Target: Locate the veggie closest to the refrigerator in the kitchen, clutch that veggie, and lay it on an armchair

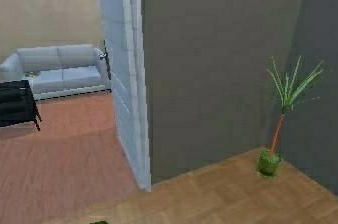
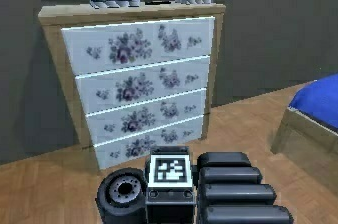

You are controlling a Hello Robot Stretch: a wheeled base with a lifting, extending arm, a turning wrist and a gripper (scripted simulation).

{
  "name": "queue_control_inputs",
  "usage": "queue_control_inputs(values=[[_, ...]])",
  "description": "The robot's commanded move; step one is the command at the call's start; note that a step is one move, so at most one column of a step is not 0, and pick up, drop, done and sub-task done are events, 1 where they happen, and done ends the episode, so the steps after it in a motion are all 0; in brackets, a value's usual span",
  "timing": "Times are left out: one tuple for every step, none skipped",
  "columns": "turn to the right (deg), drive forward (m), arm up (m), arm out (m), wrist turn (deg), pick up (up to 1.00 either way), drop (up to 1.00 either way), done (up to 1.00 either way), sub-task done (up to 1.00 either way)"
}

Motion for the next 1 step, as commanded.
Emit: queue_control_inputs(values=[[-9.0,0.00,0.00,0.00,0.0,0.00,0.00,0.00,0.00]])
